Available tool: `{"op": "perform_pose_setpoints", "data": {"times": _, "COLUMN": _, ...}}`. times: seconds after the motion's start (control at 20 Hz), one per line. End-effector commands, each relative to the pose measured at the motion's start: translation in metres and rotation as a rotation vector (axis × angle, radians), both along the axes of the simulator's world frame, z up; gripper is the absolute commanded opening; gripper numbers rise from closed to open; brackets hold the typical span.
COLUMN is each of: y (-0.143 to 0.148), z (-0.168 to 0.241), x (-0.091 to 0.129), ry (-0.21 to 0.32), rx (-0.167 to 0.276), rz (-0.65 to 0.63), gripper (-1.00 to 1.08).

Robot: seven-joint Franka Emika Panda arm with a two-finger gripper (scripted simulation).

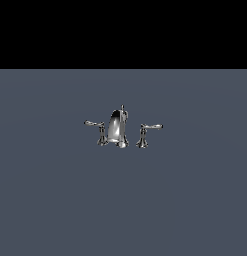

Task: Turn on the faucet by rotating a designated handle.

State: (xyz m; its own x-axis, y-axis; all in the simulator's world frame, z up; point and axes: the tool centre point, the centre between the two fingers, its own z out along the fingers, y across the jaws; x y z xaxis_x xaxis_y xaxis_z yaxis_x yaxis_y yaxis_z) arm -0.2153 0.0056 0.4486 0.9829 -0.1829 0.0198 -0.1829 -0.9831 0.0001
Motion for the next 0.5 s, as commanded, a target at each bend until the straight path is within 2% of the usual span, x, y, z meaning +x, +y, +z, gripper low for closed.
{"op": "perform_pose_setpoints", "data": {"times": 0.0, "y": 0.004, "z": -0.014, "x": 0.012, "ry": 0.001, "rx": 0.001, "rz": -0.057, "gripper": -1.00}}
{"op": "perform_pose_setpoints", "data": {"times": 0.45, "y": 0.012, "z": -0.070, "x": 0.063, "ry": 0.003, "rx": 0.006, "rz": -0.285, "gripper": -1.00}}
